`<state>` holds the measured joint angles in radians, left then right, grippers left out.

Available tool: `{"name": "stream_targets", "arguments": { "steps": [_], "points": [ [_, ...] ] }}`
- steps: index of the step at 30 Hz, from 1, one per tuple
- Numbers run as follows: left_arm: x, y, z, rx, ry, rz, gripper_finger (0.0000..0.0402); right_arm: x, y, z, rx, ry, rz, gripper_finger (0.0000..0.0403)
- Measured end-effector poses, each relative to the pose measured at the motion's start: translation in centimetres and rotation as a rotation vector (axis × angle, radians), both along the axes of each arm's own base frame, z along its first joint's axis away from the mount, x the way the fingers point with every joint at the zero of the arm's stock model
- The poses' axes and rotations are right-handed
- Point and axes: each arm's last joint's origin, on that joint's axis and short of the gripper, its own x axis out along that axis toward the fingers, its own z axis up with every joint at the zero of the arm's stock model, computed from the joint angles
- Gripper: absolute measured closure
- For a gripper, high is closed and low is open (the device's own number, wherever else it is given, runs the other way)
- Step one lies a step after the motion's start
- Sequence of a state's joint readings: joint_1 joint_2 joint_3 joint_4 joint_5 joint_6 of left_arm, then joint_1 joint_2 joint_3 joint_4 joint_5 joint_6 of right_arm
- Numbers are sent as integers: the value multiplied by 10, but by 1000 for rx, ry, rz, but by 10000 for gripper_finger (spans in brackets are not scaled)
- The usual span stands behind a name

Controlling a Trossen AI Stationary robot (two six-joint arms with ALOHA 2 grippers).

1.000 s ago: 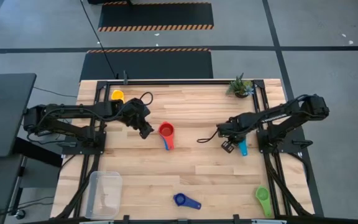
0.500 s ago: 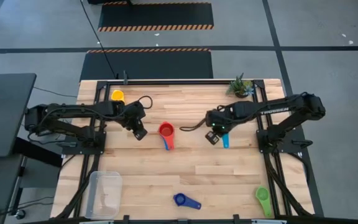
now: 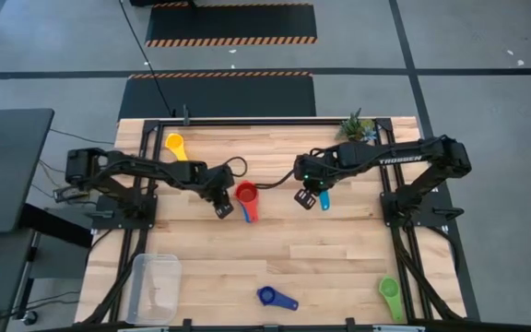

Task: Nest measuring cups in basket
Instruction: Stack the blue measuring cup on top of the orange measuring cup

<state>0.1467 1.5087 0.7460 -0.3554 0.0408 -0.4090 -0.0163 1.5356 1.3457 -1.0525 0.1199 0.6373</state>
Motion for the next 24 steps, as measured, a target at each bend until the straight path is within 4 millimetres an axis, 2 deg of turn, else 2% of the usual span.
{"name": "stream_targets", "arguments": {
  "steps": [17, 21, 24],
  "points": [
    [40, 7, -13, 148, -281, -111, 292, -2, -2, 0, 6, 20, -1, 394],
    [40, 9, -16, 149, -272, -112, 292, -2, -2, 0, 11, 13, -17, 394],
    [32, 11, -10, 131, -224, -88, 292, -1, -1, 0, 33, 5, -44, 394]
  ]
}}
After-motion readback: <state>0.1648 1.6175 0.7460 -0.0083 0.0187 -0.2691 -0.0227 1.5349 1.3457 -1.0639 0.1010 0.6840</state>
